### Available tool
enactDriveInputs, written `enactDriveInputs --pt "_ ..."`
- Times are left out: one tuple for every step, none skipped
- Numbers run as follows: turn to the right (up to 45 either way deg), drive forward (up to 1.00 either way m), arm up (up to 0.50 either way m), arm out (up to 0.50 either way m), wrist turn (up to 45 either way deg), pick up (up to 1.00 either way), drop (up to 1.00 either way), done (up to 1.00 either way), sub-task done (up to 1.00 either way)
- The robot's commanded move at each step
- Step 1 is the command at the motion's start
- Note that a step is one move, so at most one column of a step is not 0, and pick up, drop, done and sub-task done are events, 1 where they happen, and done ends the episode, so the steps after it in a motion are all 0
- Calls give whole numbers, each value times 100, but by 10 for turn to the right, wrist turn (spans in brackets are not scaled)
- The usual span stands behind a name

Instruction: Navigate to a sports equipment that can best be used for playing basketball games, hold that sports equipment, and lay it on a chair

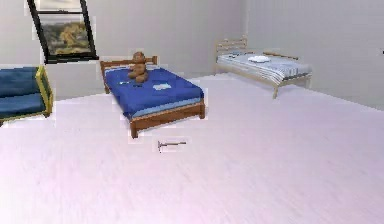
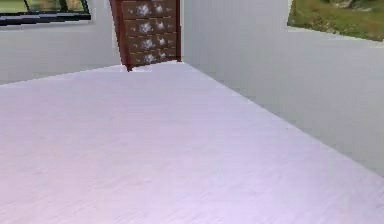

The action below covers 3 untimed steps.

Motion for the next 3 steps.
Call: enactDriveInputs --pt "-240 0 0 0 0 0 0 0 0" --pt "0 100 0 0 0 0 0 0 0" --pt "-120 0 0 0 0 0 0 0 0"
